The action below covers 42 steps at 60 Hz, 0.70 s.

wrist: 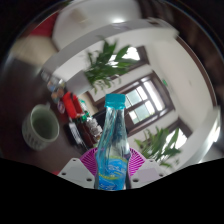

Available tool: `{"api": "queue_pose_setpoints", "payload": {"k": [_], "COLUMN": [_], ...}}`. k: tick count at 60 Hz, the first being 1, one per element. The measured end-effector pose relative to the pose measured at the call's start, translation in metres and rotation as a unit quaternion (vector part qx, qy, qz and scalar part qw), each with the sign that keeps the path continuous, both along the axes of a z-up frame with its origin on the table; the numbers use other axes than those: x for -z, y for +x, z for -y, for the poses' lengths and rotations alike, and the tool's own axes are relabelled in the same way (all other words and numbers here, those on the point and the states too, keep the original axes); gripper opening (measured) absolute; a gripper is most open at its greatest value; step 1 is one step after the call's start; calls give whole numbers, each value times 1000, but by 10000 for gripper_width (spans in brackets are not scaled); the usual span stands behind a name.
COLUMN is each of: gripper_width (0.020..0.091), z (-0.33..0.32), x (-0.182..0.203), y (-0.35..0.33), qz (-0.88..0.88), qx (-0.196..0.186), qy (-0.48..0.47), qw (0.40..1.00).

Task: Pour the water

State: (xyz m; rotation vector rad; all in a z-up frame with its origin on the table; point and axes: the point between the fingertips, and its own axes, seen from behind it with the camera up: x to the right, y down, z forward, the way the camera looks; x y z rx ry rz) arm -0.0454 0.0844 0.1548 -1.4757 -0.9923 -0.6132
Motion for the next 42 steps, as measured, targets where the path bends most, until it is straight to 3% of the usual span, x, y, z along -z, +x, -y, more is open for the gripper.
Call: {"api": "queue_pose_setpoints", "payload": {"k": [5,16,28,35,42], "gripper_width": [359,363,363,363,368], "z": [7,9,6,6,5], "x": [8,42,69,93,93], "y": [-1,18,18,18,20], "qz": [-153,-394,-473,-472,-472], "qx": [20,11,4,10,1], "qy": [-50,-154,-170,-181,-158], "qw": [987,906,865,863,867]}}
